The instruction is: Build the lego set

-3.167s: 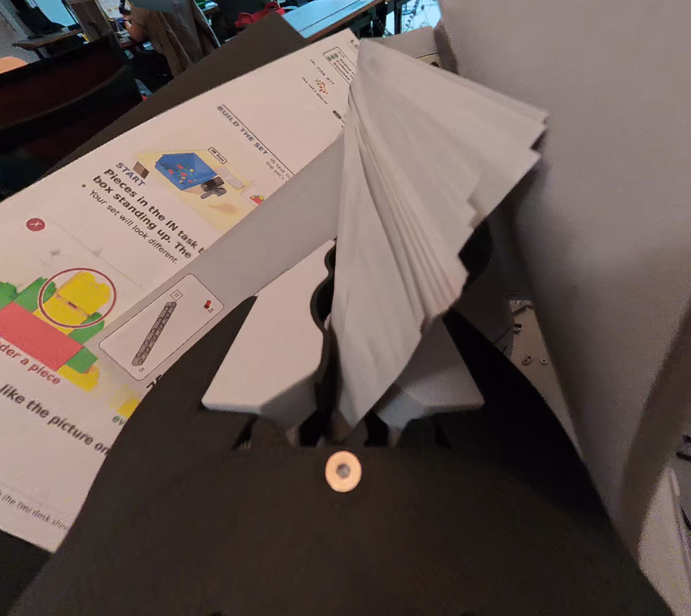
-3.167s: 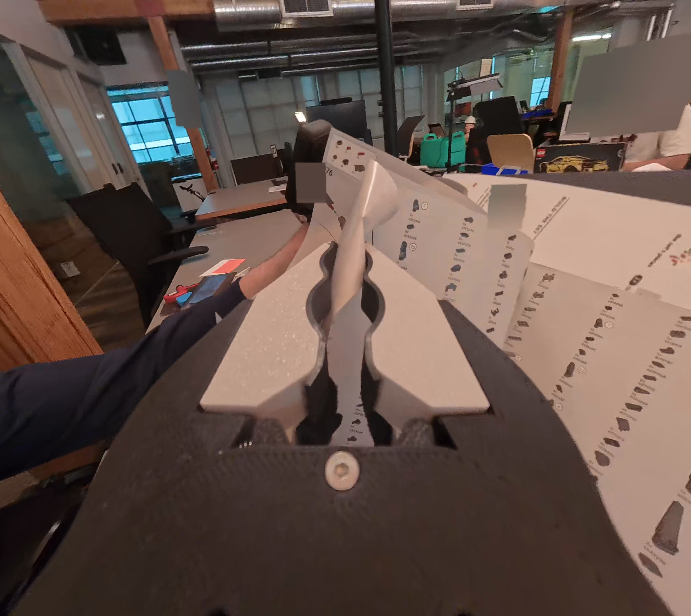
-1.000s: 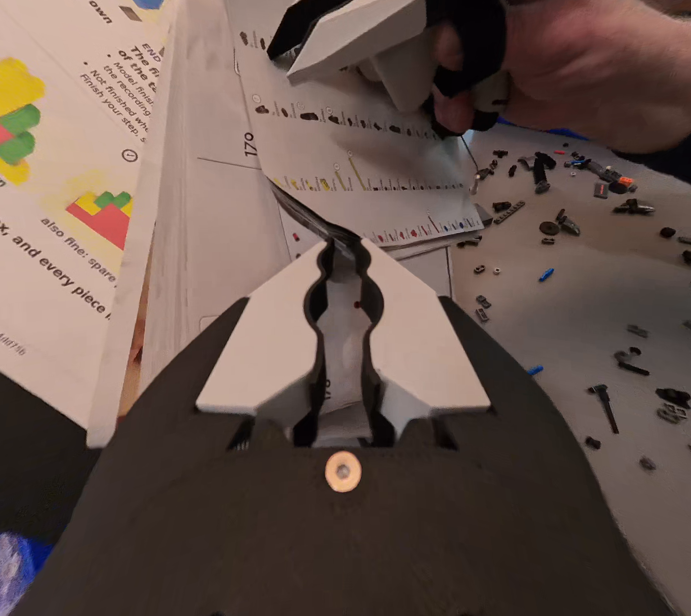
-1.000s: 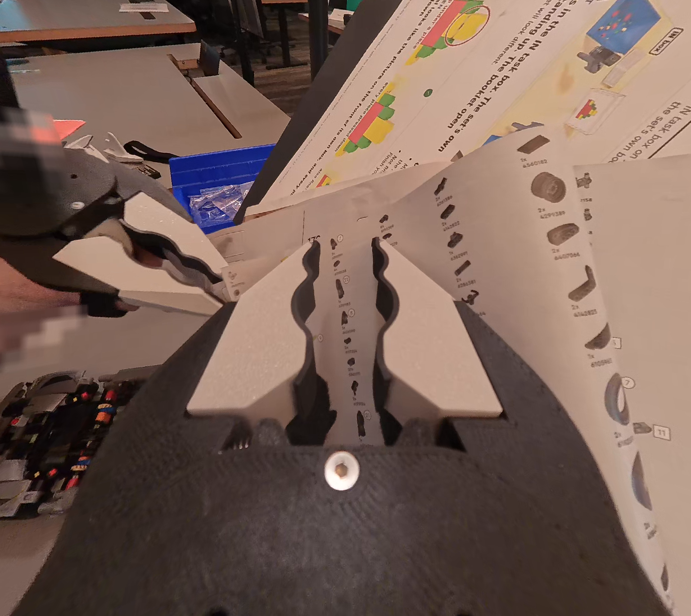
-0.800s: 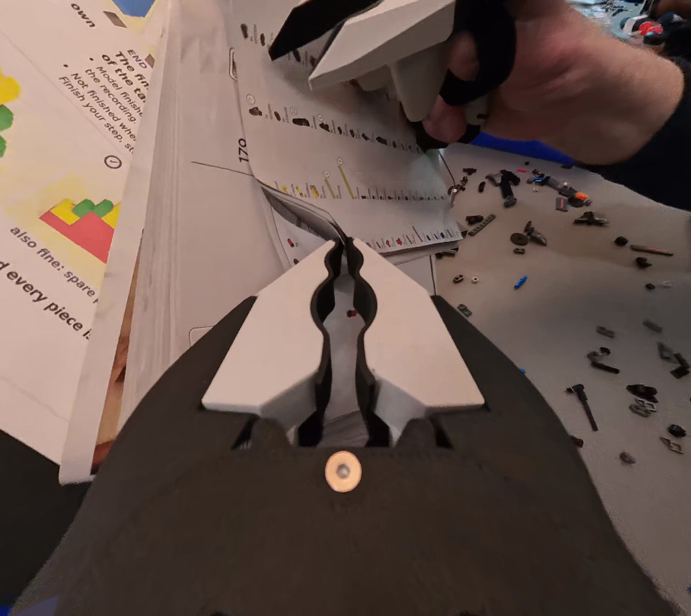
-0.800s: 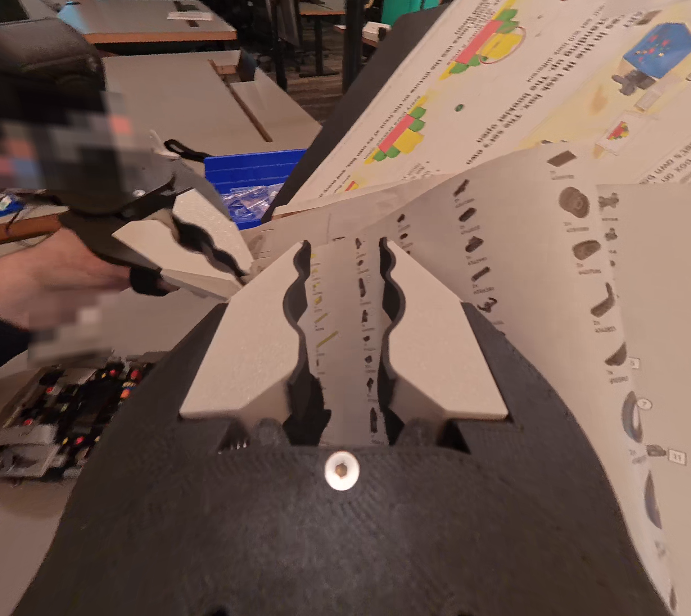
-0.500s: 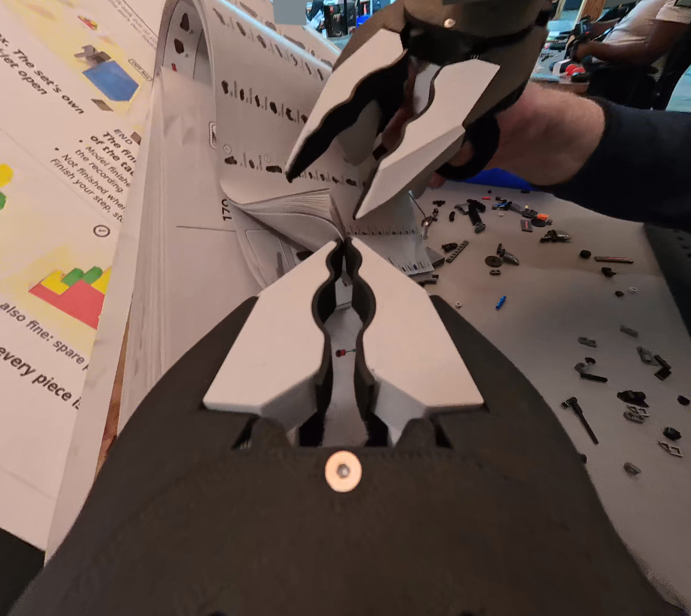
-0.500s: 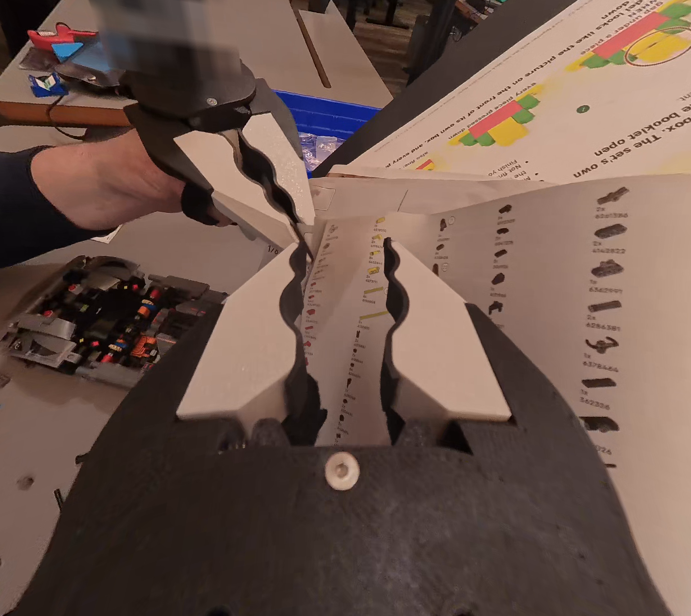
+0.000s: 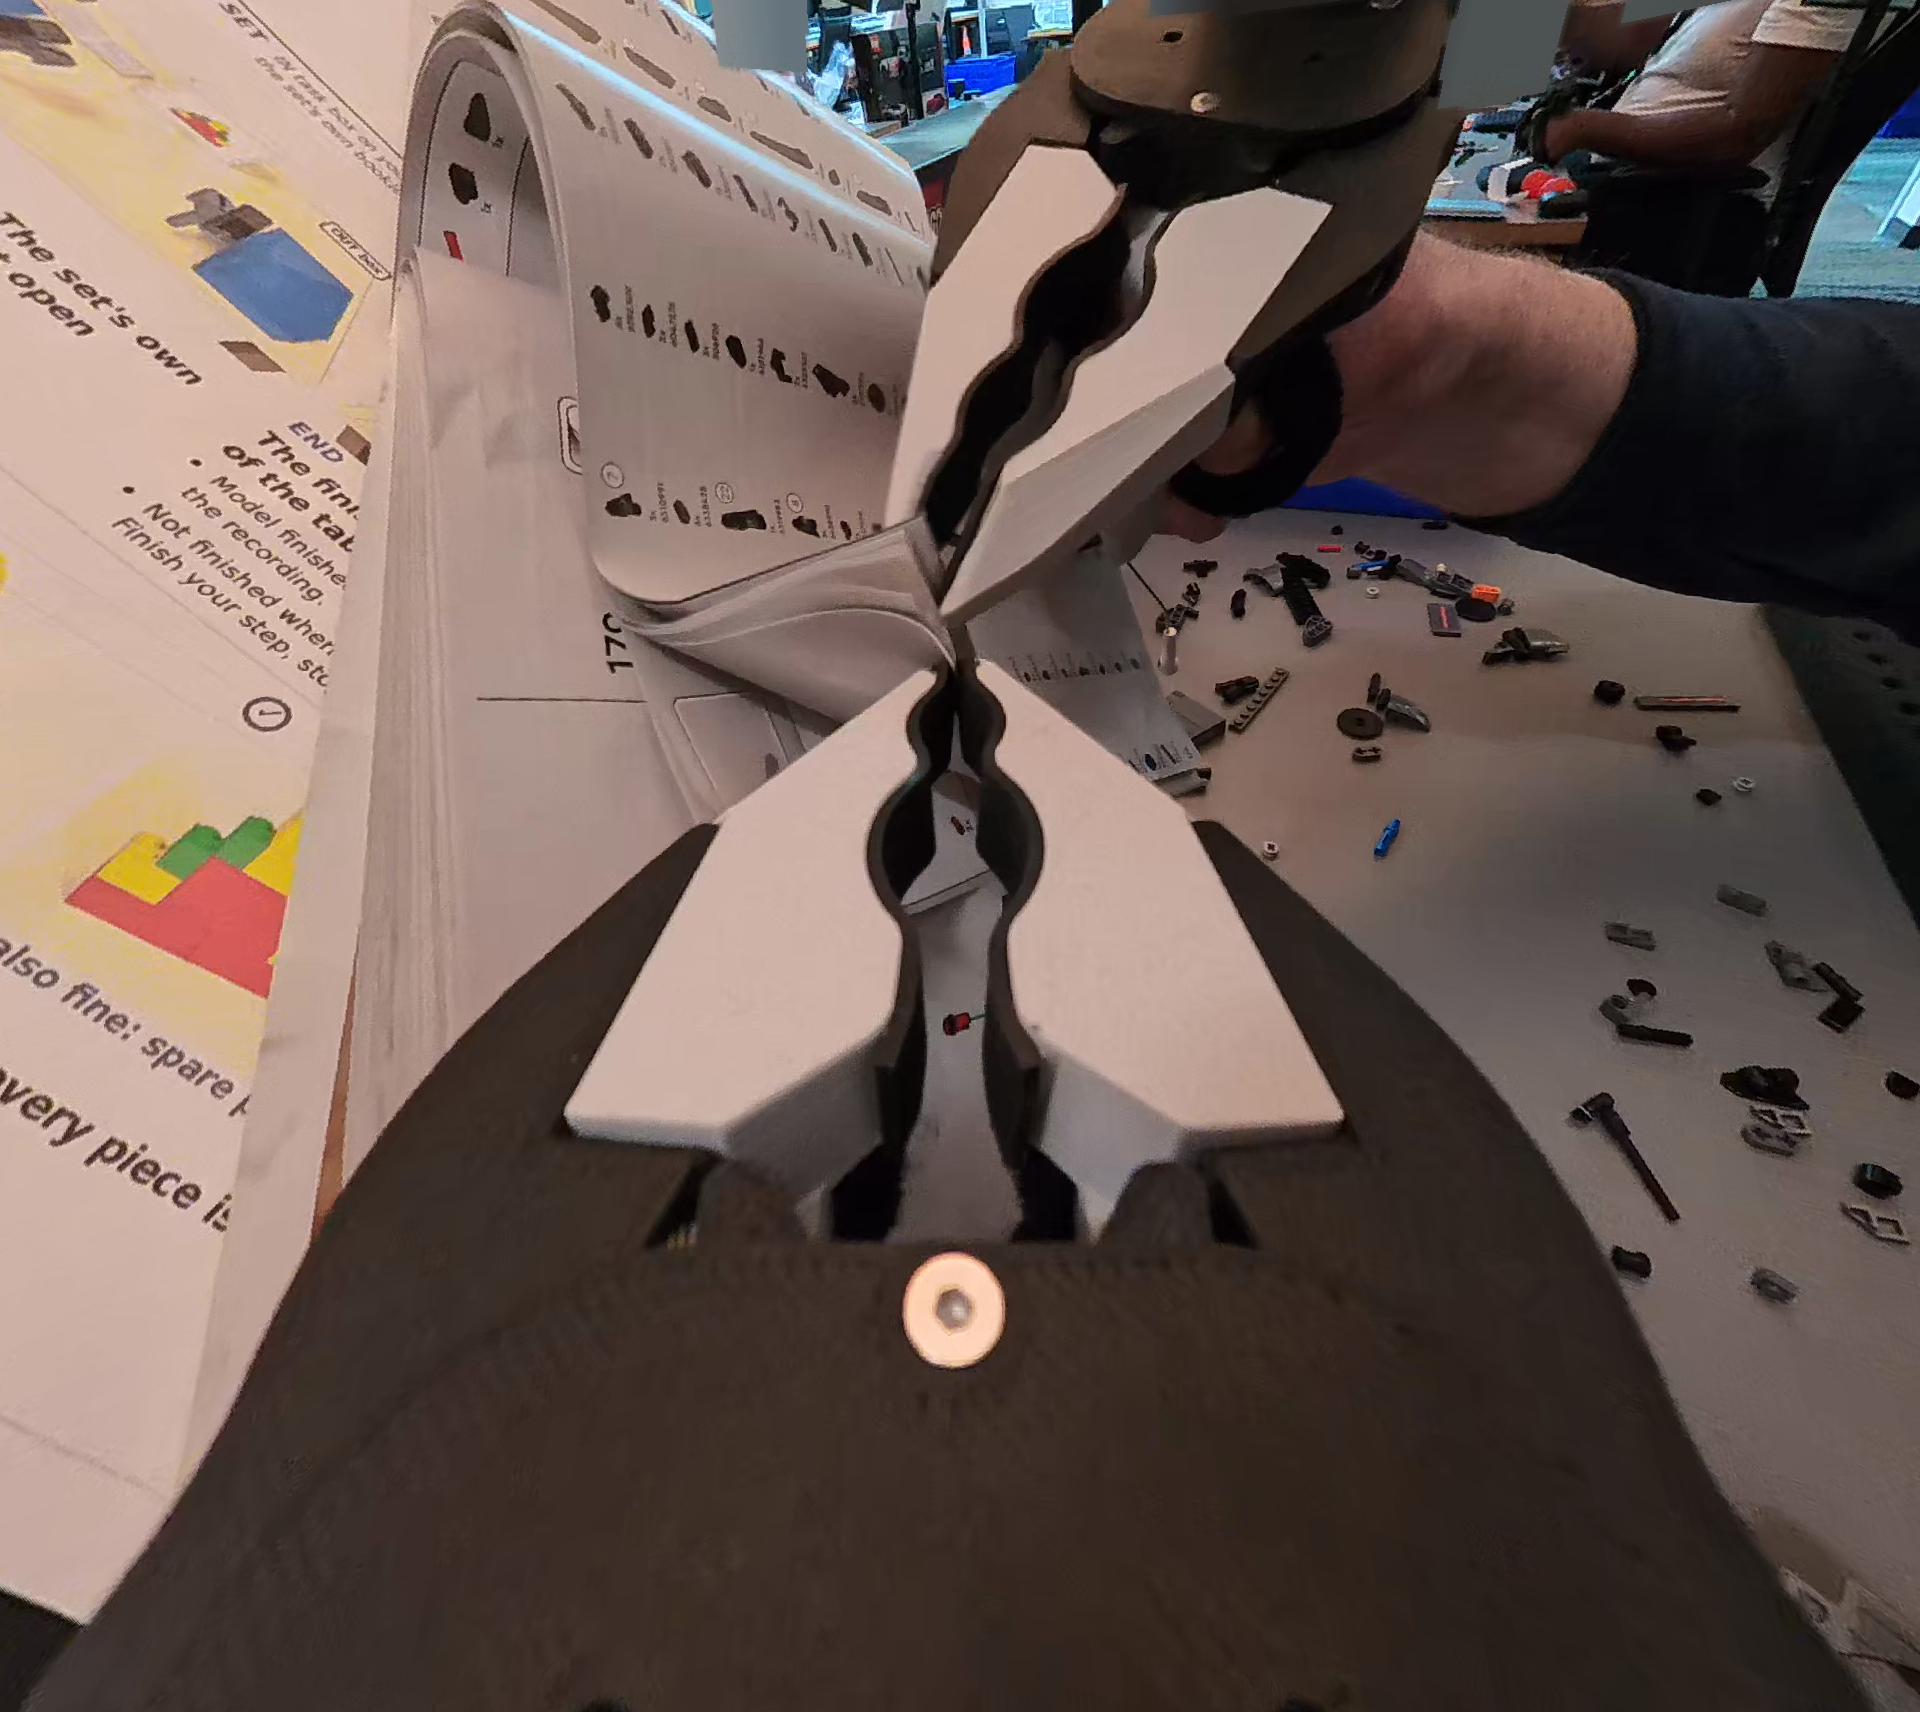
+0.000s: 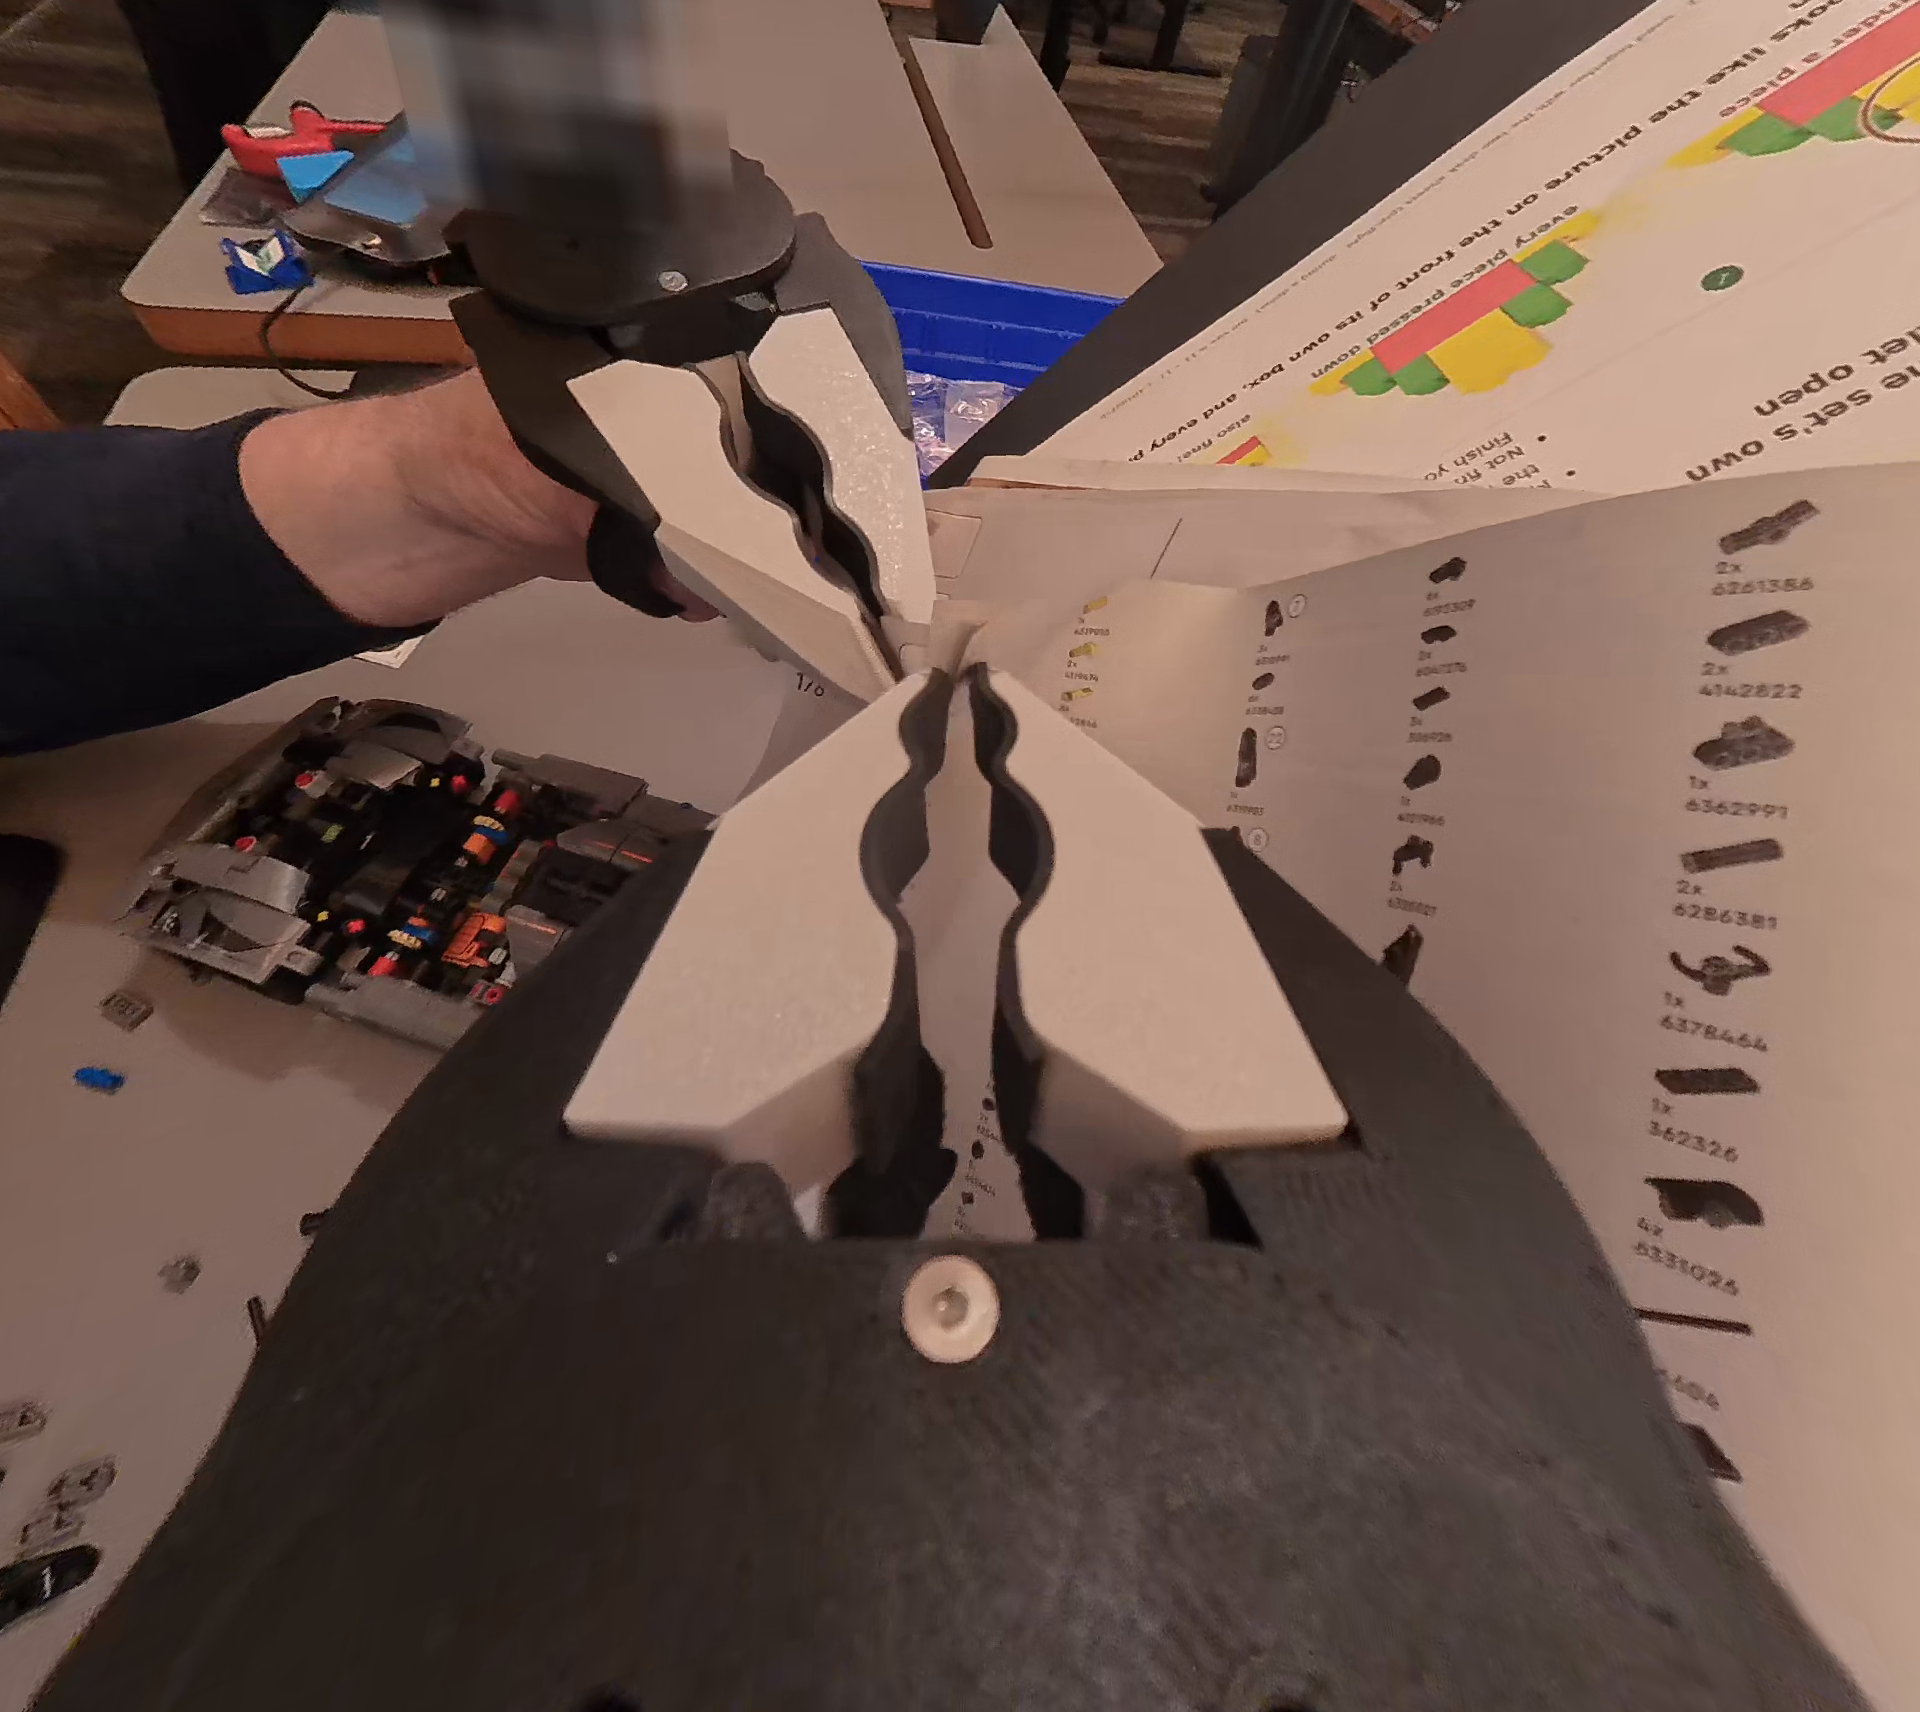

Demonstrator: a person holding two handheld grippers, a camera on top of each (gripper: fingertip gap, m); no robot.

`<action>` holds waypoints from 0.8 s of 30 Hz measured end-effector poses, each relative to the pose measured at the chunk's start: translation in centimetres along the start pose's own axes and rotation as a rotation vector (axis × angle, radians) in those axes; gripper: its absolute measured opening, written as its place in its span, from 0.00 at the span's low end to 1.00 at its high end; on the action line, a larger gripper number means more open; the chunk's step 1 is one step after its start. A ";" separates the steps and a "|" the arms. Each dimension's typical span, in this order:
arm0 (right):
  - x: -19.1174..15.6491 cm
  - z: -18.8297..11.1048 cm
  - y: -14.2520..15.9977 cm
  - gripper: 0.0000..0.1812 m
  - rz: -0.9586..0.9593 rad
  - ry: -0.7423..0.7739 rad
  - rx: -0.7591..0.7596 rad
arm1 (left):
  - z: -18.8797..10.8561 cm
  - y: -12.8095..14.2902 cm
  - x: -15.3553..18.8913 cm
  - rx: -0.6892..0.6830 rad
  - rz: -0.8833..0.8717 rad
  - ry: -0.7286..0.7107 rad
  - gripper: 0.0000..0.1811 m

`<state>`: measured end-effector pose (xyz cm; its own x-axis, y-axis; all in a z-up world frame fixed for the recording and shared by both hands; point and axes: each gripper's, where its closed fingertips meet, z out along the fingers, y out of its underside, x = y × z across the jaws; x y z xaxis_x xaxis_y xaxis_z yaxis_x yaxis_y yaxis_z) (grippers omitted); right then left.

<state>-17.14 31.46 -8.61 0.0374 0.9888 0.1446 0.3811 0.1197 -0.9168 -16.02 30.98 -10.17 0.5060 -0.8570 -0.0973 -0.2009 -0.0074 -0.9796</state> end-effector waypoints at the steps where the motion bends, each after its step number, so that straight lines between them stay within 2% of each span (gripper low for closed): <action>1: 0.0 -0.1 0.0 0.00 0.007 -0.003 0.002 | -0.1 0.0 -0.1 0.003 0.000 -0.002 0.00; 8: 0.4 -0.5 -0.3 0.00 0.043 0.004 0.020 | -0.1 0.2 -0.2 0.002 -0.011 -0.006 0.00; 13: 1.3 -2.2 -1.7 0.00 0.071 0.051 0.070 | -0.3 0.4 -0.8 -0.002 -0.013 -0.059 0.00; 19: 3.0 -7.1 -4.2 0.00 0.127 0.108 0.141 | 0.3 0.9 -2.2 -0.073 -0.001 -0.161 0.00; 24: 5.9 -12.2 -5.5 0.00 0.159 0.175 0.156 | 0.5 1.1 -3.0 -0.094 -0.026 -0.193 0.00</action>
<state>-7.72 35.53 1.88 0.2491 0.9675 0.0439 0.2113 -0.0101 -0.9774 -17.35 33.81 -10.99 0.6612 -0.7417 -0.1131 -0.2584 -0.0836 -0.9624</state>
